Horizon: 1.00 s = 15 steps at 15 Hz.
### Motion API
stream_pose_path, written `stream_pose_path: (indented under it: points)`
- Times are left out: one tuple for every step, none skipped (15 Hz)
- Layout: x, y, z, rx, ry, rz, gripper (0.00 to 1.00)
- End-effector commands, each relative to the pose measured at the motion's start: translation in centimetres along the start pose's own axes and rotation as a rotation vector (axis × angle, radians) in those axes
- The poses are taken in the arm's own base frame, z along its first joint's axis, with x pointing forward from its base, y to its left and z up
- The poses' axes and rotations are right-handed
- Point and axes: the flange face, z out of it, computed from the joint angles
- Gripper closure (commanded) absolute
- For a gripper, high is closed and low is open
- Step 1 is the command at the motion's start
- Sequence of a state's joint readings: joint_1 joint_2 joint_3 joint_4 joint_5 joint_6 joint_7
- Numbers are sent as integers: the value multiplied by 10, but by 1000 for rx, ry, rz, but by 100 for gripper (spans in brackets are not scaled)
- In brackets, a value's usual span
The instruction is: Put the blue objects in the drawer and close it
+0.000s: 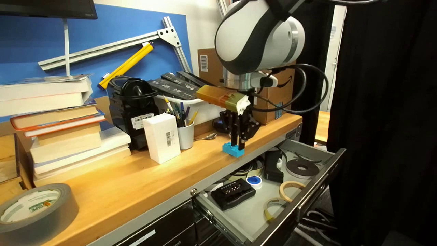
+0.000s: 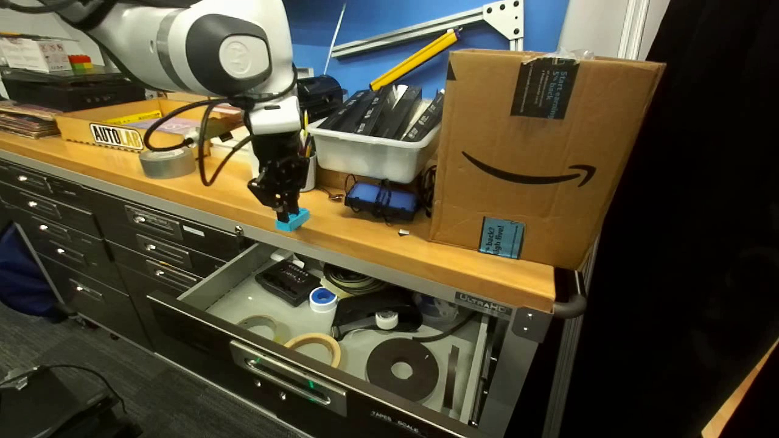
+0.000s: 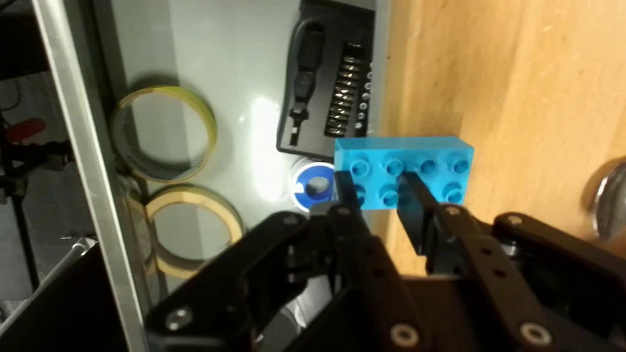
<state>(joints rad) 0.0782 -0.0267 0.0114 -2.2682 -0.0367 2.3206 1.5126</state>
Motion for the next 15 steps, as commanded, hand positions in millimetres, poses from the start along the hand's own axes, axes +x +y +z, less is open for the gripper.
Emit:
stream_pose_path:
  points:
    - [0,48,-7,-36,12,13,88]
    - [0,55,-3,-45,10,13,88]
    - [0,62,2,-54,13,15,88]
    - [-1,68,10,-63,6,13,88]
    - [-1,73,17,-72,5,14,88]
    - [0,76,26,-78,5,16,88]
    - [-1,79,34,-86,2,15,88]
    - [-1,81,41,-95,-3,13,88]
    - [1,83,44,-96,-4,11,88]
    - [3,89,43,-109,-17,-6,87]
    - [5,96,40,-123,-42,-24,48]
    - [6,103,38,-145,-75,-50,52]
    - [3,114,34,-154,-150,-119,51]
    - [8,124,33,-172,-186,-157,44]
    - [15,132,34,-193,-225,-204,37]
